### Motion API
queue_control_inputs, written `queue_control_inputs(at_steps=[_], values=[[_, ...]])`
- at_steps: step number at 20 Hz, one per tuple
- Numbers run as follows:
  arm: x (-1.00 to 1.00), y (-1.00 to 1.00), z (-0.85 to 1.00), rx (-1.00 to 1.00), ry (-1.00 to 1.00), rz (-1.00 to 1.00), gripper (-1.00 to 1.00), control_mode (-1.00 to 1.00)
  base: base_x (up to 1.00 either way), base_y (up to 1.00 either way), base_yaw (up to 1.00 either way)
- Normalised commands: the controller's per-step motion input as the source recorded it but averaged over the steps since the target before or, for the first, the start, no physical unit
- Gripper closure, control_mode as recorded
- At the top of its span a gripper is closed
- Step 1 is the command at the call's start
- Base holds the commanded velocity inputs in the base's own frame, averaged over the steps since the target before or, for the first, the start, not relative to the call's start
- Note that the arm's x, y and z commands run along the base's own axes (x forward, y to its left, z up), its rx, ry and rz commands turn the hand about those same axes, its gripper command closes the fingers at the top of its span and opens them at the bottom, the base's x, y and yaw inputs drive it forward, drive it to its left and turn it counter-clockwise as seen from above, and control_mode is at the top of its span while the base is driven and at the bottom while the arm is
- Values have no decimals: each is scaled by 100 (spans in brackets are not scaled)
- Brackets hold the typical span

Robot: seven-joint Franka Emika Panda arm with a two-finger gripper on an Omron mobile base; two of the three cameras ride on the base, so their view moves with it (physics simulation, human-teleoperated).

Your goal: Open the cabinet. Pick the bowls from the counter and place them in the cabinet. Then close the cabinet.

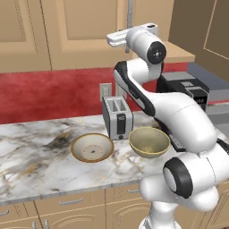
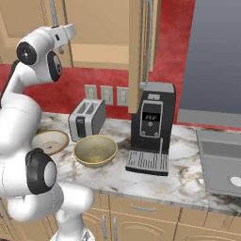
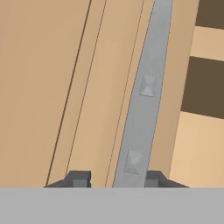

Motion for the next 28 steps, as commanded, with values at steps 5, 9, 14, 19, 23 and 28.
queue_control_inputs(at_steps=[5, 9, 14, 19, 23, 28], values=[[-26, 19, 3, 0, 1, -7, 100, -100, 0, 0, 0], [-57, 9, 14, 0, 0, 0, 100, -100, 0, 0, 0], [-81, 4, 18, 0, 0, -1, 100, -100, 0, 0, 0], [-100, 1, 20, -1, 0, 0, 100, -100, 0, 0, 0], [-100, 10, 11, -1, 0, -1, 100, -100, 0, 0, 0], [-94, 15, 4, -1, 0, -3, 100, -100, 0, 0, 0]])
